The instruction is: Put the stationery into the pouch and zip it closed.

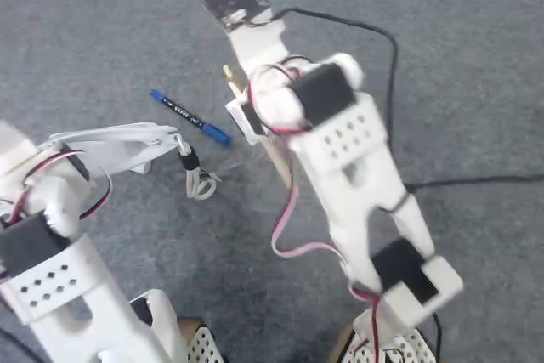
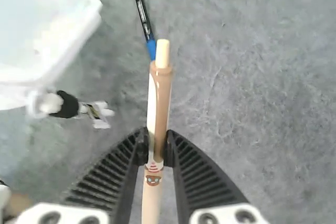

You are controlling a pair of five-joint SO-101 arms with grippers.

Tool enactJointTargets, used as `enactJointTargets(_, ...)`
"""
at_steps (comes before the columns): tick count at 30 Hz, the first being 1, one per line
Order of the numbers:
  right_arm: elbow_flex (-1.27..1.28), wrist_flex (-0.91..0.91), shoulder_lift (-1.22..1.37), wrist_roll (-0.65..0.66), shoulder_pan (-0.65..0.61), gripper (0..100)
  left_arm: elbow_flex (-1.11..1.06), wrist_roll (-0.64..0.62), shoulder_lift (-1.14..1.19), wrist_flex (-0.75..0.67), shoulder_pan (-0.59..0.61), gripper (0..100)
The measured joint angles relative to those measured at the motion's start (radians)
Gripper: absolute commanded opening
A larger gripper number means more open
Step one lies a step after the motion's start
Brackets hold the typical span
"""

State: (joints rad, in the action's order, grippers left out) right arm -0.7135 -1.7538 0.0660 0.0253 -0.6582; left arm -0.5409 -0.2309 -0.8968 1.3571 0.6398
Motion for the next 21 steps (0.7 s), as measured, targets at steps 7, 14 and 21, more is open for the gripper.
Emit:
enactJointTargets(7, 0.038, 0.005, -0.146, -0.083, -0.015, 0.7, 0.000, 0.000, 0.000, 0.000, 0.000, 1)
enactJointTargets(14, 0.040, 0.000, -0.290, -0.120, -0.114, 0.7, 0.000, 0.000, 0.000, 0.000, 0.000, 1)
enactJointTargets(21, 0.109, -0.002, -0.445, -0.124, -0.133, 0.7, 0.000, 0.000, 0.000, 0.000, 0.000, 1)
